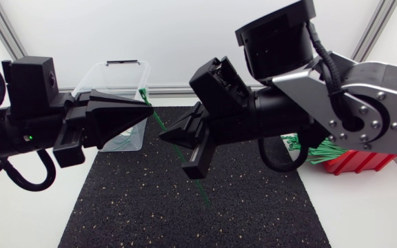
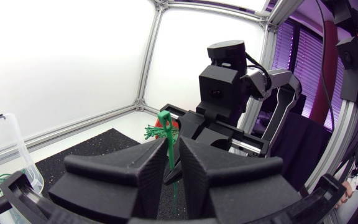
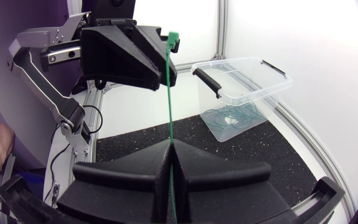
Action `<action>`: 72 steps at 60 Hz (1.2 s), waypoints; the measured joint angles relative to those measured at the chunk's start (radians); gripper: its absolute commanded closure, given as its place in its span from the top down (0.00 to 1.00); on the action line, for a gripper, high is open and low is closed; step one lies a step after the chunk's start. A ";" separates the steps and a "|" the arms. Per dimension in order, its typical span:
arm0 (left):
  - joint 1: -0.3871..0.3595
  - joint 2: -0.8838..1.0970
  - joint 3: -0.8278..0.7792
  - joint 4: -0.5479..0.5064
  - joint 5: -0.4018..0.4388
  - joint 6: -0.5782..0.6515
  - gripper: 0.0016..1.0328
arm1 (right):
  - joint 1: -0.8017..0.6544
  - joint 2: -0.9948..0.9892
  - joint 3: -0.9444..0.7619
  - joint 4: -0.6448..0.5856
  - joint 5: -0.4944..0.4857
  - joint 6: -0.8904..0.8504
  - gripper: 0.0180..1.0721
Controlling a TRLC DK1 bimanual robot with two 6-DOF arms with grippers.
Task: Take a green cable tie from the red box, thread the tail through the head to close it, then place it in the transparent bin on the left.
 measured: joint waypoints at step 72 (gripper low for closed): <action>-0.015 0.000 -0.001 0.016 0.000 0.000 0.03 | 0.018 0.006 0.000 0.002 -0.023 0.003 0.05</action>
